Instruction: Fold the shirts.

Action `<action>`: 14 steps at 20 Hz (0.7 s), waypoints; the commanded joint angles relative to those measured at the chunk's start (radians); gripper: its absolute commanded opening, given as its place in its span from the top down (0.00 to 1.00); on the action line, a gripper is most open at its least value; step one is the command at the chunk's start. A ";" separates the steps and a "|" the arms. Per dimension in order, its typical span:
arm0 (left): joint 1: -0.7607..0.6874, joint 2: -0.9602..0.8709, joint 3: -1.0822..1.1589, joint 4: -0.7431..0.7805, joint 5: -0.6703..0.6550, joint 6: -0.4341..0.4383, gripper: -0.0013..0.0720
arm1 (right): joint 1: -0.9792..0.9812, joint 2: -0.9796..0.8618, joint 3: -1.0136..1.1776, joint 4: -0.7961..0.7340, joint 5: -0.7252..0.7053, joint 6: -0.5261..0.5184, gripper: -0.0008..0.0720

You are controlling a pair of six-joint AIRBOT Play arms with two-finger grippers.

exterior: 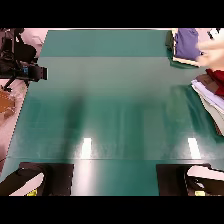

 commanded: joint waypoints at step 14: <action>0.001 0.001 0.000 -0.060 -0.064 -0.029 0.95 | -0.555 0.079 -0.205 -0.107 0.378 -0.020 0.53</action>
